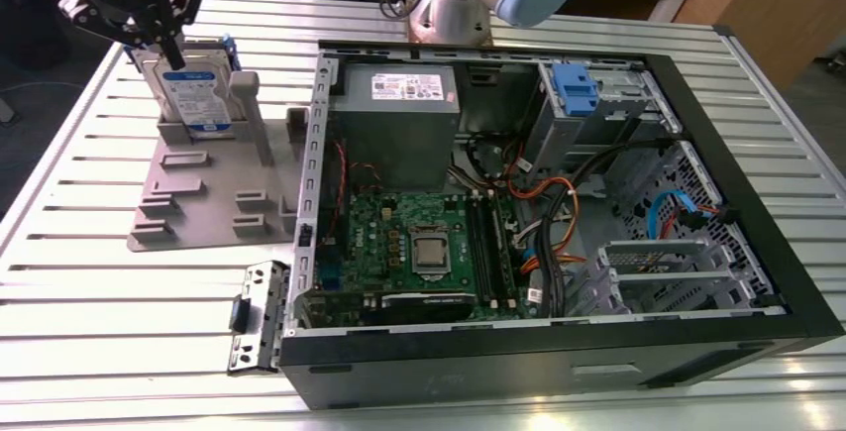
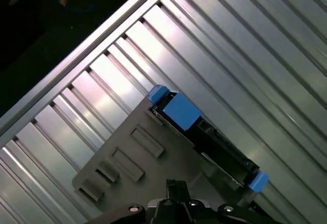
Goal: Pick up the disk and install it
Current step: 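Pick up the disk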
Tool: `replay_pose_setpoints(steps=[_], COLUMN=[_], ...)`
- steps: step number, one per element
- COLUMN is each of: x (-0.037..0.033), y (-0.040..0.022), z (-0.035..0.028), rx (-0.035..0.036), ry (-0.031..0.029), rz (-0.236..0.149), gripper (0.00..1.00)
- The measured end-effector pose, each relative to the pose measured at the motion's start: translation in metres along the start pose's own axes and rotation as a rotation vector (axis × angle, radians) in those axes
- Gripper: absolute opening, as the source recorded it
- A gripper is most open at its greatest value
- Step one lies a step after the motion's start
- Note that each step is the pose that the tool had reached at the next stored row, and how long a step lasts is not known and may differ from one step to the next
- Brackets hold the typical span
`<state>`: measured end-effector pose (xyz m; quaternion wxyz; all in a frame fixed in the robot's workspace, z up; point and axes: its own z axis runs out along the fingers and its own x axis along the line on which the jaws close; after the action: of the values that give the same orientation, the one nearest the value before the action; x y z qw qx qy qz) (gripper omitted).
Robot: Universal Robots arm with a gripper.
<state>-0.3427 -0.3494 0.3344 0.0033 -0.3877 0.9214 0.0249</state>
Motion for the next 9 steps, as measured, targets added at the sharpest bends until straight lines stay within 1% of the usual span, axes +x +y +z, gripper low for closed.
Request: replay_pose_setpoints(steps=[9], x=[0.0000], y=[0.0000], z=[0.0000], rx=[-0.0018], ry=[0.0032], rz=[-0.074], gripper=[0.10])
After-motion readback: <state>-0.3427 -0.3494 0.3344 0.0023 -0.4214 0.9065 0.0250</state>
